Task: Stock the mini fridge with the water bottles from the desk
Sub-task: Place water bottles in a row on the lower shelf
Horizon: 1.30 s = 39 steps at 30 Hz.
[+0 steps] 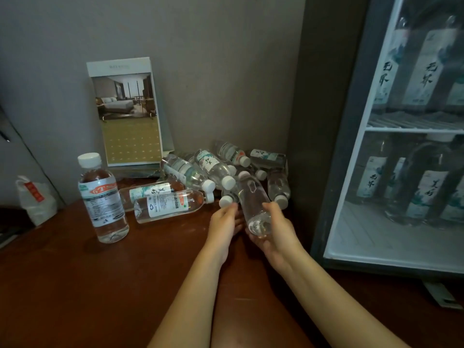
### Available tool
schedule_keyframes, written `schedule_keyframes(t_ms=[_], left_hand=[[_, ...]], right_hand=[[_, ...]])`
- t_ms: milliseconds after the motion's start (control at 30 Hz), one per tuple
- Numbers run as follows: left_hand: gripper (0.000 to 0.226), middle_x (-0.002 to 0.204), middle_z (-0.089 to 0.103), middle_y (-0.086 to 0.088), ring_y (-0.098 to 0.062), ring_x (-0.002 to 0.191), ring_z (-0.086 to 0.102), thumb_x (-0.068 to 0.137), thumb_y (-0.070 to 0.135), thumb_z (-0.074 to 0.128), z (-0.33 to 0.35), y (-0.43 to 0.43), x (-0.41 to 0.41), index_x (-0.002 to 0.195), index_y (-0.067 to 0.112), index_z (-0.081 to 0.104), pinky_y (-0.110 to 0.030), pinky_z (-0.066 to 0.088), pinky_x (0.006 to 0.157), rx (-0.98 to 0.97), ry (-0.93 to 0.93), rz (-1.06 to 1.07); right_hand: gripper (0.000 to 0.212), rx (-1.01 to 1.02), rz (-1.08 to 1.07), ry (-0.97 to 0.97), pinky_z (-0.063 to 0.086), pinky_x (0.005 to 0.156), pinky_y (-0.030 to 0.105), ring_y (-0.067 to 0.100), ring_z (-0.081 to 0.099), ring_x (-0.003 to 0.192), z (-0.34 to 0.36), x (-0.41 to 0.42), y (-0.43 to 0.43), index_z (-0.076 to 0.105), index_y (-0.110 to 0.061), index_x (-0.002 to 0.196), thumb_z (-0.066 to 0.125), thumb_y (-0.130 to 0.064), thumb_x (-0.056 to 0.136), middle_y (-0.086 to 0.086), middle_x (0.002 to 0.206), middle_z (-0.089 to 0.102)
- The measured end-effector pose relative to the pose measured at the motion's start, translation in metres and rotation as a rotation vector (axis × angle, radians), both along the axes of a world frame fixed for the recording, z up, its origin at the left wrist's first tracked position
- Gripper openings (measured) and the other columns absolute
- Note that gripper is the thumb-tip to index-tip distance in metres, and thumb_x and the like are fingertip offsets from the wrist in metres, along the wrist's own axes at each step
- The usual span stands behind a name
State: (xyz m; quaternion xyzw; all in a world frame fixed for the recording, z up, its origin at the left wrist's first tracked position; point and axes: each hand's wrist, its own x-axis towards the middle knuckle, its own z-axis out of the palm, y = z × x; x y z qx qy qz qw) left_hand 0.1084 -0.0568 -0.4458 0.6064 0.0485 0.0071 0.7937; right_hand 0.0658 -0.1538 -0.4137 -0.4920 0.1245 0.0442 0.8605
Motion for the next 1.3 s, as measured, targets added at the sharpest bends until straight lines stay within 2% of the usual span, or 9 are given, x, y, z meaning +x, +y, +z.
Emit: schedule_keyframes(t_ms=[133,267,400,500,600,700,833,1067,1300], left_hand=[[0.044,0.08,0.068,-0.003,-0.016,0.075,0.062,0.094,0.044,0.044,0.007,0.002,-0.012,0.111,0.009,0.064,-0.028,0.047,0.074,-0.247,0.012,-0.271],[0.039,0.086,0.071,-0.007,-0.016,0.075,0.069,0.093,0.039,0.044,0.015,0.001,-0.024,0.109,0.009,0.062,-0.028,0.054,0.069,-0.359,-0.016,-0.392],[0.06,0.098,0.065,-0.008,-0.017,0.07,0.06,0.082,0.043,0.06,0.014,0.001,-0.024,0.128,0.006,0.051,-0.027,0.052,0.065,-0.325,-0.076,-0.3],[0.06,0.111,0.064,-0.014,-0.027,0.096,0.063,0.078,0.038,0.062,0.013,0.001,-0.023,0.128,0.006,0.049,-0.037,0.055,0.082,-0.317,-0.136,-0.232],[0.059,0.099,0.066,-0.012,-0.023,0.089,0.066,0.069,0.043,0.066,0.015,0.002,-0.024,0.115,0.008,0.051,-0.036,0.056,0.079,-0.297,-0.211,-0.196],[0.083,0.089,0.071,-0.007,-0.021,0.082,0.068,0.047,0.056,0.082,0.017,0.002,-0.025,0.109,0.009,0.053,-0.034,0.056,0.071,-0.24,-0.23,-0.178],[0.074,0.103,0.068,-0.014,-0.03,0.096,0.065,0.064,0.044,0.064,0.016,-0.001,-0.026,0.124,0.004,0.048,-0.046,0.051,0.089,-0.188,-0.193,-0.154],[0.053,0.111,0.065,-0.016,-0.029,0.097,0.063,0.078,0.041,0.054,0.021,-0.001,-0.031,0.121,0.011,0.053,-0.046,0.049,0.088,-0.162,-0.191,-0.129],[0.038,0.107,0.069,-0.01,-0.02,0.094,0.066,0.084,0.02,0.053,0.033,0.011,-0.057,0.122,0.018,0.056,-0.038,0.05,0.085,-0.194,-0.231,-0.138]], right_hand=[[0.05,0.472,0.33,0.001,0.05,0.047,0.02,0.017,0.06,0.058,0.0,-0.022,-0.012,0.06,0.001,0.112,0.046,-0.038,0.085,0.015,0.086,0.061],[0.053,0.603,0.441,-0.042,0.046,0.043,0.018,0.015,0.055,0.051,-0.004,-0.027,-0.021,0.064,0.003,0.102,0.047,-0.04,0.076,0.014,0.083,0.057],[0.055,0.463,0.45,-0.021,0.054,0.049,0.022,0.021,0.063,0.059,-0.006,-0.023,-0.029,0.066,0.002,0.104,0.047,-0.046,0.084,0.017,0.082,0.064],[0.05,0.326,0.436,-0.068,0.056,0.064,0.031,0.024,0.066,0.077,-0.007,-0.022,-0.03,0.06,-0.003,0.118,0.056,-0.04,0.084,0.018,0.101,0.066],[0.056,0.151,0.451,-0.139,0.056,0.067,0.031,0.023,0.063,0.081,-0.007,-0.022,-0.03,0.058,-0.006,0.121,0.064,-0.042,0.079,0.016,0.104,0.063],[0.063,-0.093,0.421,-0.221,0.056,0.057,0.029,0.022,0.066,0.073,-0.004,-0.024,-0.03,0.053,-0.011,0.121,0.073,-0.044,0.07,0.012,0.097,0.067],[0.063,-0.21,0.371,-0.235,0.054,0.052,0.029,0.021,0.068,0.072,-0.006,-0.025,-0.029,0.046,-0.02,0.118,0.079,-0.039,0.068,0.013,0.105,0.066],[0.036,-0.209,0.335,-0.291,0.052,0.06,0.032,0.013,0.066,0.07,-0.013,-0.019,-0.029,0.048,-0.021,0.118,0.064,-0.022,0.086,0.01,0.106,0.066],[0.051,-0.334,0.396,-0.373,0.054,0.084,0.037,0.024,0.065,0.103,-0.005,-0.03,-0.03,0.044,-0.02,0.129,0.067,-0.02,0.083,0.006,0.119,0.061]])
